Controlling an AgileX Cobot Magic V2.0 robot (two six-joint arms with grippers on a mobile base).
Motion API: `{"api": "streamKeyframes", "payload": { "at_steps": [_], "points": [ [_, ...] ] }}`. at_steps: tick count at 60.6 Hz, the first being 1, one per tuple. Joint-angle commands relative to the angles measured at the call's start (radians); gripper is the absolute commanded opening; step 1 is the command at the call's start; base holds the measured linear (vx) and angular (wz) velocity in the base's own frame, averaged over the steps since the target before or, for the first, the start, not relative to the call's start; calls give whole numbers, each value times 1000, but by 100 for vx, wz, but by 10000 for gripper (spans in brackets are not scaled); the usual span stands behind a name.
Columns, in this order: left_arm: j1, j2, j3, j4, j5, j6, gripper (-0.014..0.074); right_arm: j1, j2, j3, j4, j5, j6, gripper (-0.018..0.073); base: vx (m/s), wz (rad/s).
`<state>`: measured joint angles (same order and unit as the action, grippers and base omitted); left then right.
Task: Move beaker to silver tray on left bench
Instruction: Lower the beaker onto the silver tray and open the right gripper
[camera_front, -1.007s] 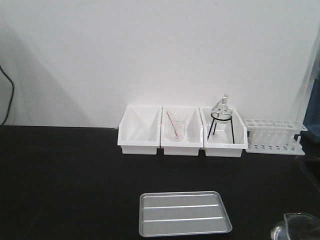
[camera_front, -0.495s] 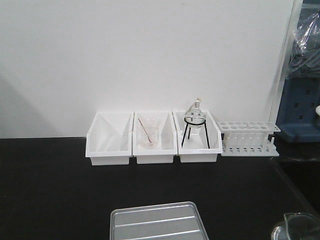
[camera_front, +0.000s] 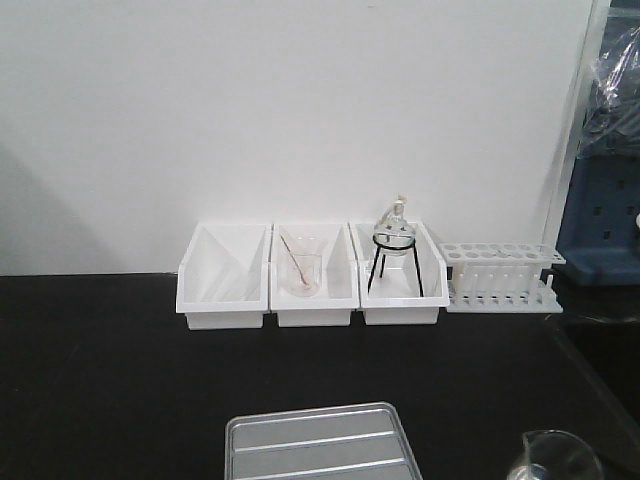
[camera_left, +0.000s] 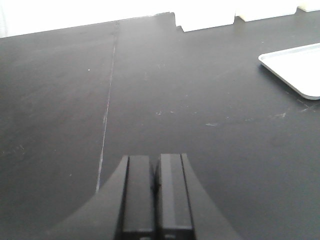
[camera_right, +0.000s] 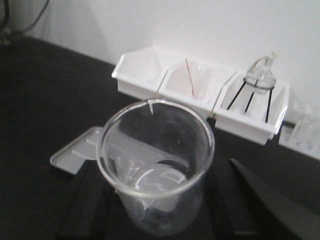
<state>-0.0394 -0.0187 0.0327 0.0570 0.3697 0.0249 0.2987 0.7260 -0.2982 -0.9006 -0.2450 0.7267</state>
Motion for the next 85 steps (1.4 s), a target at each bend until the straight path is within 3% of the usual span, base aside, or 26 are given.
{"api": "streamKeyframes", "payload": {
  "at_steps": [1, 19, 37, 54, 85],
  "points": [
    [-4, -7, 20, -3, -75, -2, 1, -3, 159, -79, 27, -97, -64, -14, 0, 0],
    [-4, -7, 20, -3, -75, -2, 1, -3, 702, -333, 186, -406, -256, -14, 0, 0],
    [-4, -7, 20, -3, -75, -2, 1, -3, 1115, -599, 201, -549, -259, -11, 0, 0],
    [-4, -7, 20, -3, -75, -2, 1, -3, 1267, -716, 201, -548, -277, -11, 0, 0],
    [-4, -7, 20, -3, -75, -2, 1, -3, 1351, -724, 205, -513, -310, -3, 0, 0]
  ]
}}
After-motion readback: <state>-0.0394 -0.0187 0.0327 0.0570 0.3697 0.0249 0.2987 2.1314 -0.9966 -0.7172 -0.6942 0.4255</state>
